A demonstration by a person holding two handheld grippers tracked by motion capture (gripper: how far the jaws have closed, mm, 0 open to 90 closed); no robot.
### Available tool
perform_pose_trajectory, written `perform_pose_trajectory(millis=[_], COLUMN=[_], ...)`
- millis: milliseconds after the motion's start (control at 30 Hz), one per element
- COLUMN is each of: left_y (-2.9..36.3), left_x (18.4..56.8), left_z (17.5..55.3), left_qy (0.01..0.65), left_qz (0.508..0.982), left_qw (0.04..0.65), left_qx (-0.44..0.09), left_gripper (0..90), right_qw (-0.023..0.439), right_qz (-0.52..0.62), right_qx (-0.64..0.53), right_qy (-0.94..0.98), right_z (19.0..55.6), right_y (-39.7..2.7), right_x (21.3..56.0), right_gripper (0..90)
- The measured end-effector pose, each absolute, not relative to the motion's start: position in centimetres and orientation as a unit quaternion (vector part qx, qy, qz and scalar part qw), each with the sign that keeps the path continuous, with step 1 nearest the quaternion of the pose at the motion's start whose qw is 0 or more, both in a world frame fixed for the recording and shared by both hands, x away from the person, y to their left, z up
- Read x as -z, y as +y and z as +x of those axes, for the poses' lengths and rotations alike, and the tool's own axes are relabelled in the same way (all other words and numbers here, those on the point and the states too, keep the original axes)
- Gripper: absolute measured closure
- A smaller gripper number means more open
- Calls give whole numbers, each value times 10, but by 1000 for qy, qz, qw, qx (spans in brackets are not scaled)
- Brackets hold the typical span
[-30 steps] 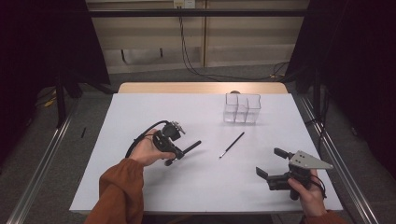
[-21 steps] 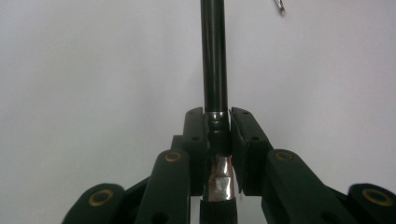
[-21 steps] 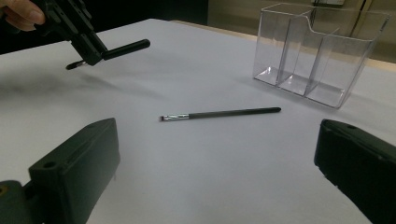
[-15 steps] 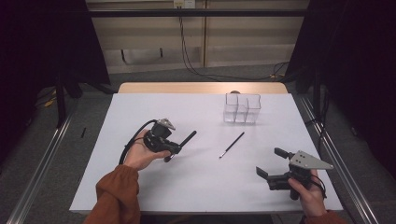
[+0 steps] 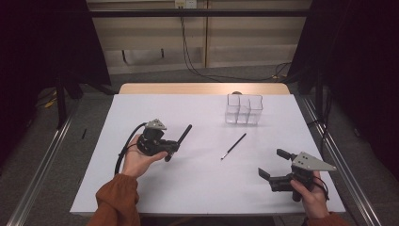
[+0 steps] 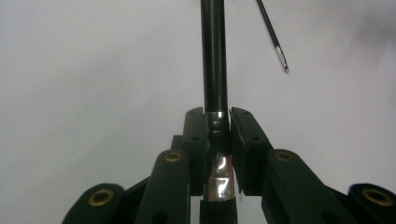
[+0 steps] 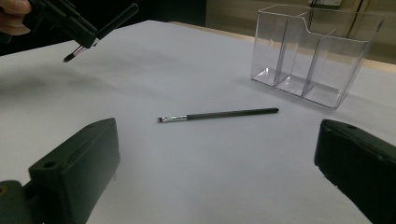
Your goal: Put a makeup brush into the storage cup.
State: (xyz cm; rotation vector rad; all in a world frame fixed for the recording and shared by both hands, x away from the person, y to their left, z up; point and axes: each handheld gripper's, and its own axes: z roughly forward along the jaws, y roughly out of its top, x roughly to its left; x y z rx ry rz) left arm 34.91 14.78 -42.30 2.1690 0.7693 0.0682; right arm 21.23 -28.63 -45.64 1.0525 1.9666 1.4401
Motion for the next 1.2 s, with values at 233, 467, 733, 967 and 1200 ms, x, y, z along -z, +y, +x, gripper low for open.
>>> perform_pose_trajectory(millis=[233,467,733,967,1200], left_y=[151,153,142,126,112], left_x=[419,416,416,419,417], left_z=[341,331,321,313,308], left_qy=[292,284,254,229,212], left_qz=[840,821,828,841,846], left_qw=[456,495,499,490,488], left_qx=[-36,-34,-18,-2,16], left_gripper=[771,771,771,771,771], right_qw=[242,242,242,241,238], right_qz=[386,387,384,380,374], right_qx=[-527,-529,-533,-535,-539], right_qy=[717,715,715,715,716], right_z=[212,212,211,211,211], right_y=[-287,-287,-286,-286,-285], right_x=[456,456,456,455,454], right_gripper=[0,0,0,0,1])
